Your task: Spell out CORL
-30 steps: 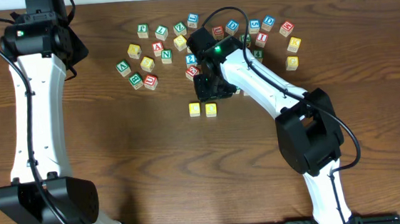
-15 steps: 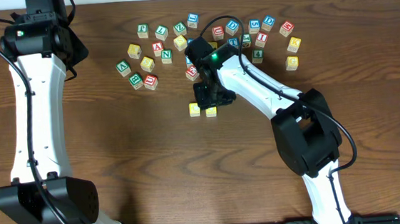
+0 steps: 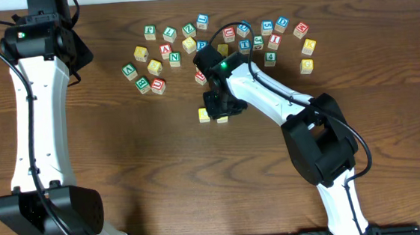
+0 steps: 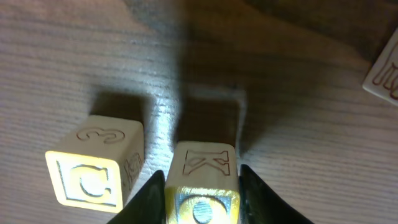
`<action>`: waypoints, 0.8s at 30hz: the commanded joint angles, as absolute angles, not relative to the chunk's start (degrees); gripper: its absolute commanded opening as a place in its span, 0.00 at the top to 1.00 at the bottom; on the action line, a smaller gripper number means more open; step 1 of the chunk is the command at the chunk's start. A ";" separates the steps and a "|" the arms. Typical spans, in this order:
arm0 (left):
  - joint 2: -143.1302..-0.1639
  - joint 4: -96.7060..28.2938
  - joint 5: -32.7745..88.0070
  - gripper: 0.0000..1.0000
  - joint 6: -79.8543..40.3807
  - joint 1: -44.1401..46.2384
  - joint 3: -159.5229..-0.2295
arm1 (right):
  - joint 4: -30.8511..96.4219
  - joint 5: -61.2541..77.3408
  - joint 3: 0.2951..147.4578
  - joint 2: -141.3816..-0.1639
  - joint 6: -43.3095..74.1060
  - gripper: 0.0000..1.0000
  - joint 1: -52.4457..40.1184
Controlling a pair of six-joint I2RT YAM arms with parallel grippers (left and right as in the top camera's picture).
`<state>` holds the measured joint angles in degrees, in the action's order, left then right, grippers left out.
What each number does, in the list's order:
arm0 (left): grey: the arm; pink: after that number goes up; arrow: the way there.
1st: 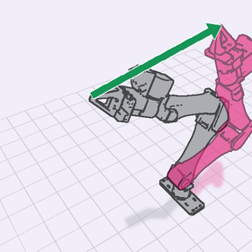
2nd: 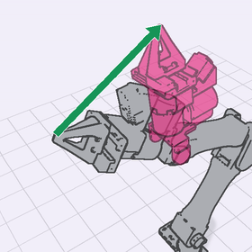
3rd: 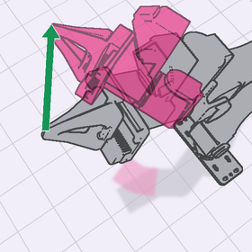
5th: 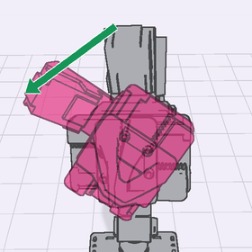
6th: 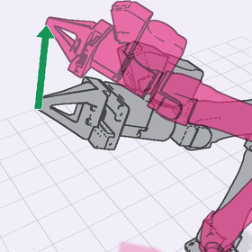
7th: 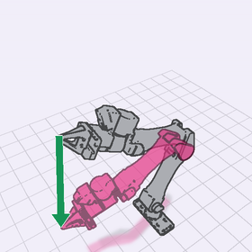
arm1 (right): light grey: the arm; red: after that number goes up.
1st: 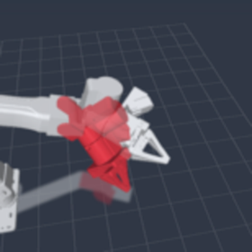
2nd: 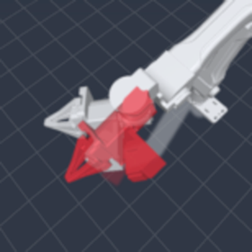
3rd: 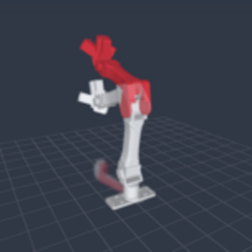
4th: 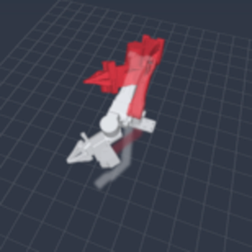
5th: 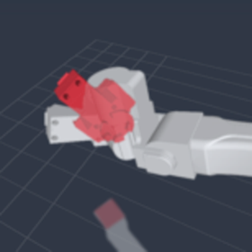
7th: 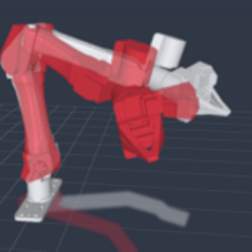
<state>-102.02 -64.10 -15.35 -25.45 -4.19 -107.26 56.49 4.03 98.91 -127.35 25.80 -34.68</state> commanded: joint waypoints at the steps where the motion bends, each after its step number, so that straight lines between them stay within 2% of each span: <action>1: -102.78 -64.25 -16.14 0.47 -25.10 -4.21 -106.59 | 55.27 3.29 98.80 -126.43 26.35 0.73 -35.18; 6: -102.78 -64.25 -16.14 0.47 -25.10 -4.21 -106.59 | 54.37 1.37 101.01 -126.43 26.35 0.78 -32.93; 15: -102.78 -64.23 -16.14 0.47 -25.10 -4.21 -106.59 | 49.23 0.10 101.97 -126.43 27.22 0.75 -28.60; 24: -102.78 -64.23 -16.12 0.47 -25.12 -4.21 -106.59 | 50.59 -3.09 101.93 -126.45 28.75 0.75 -28.71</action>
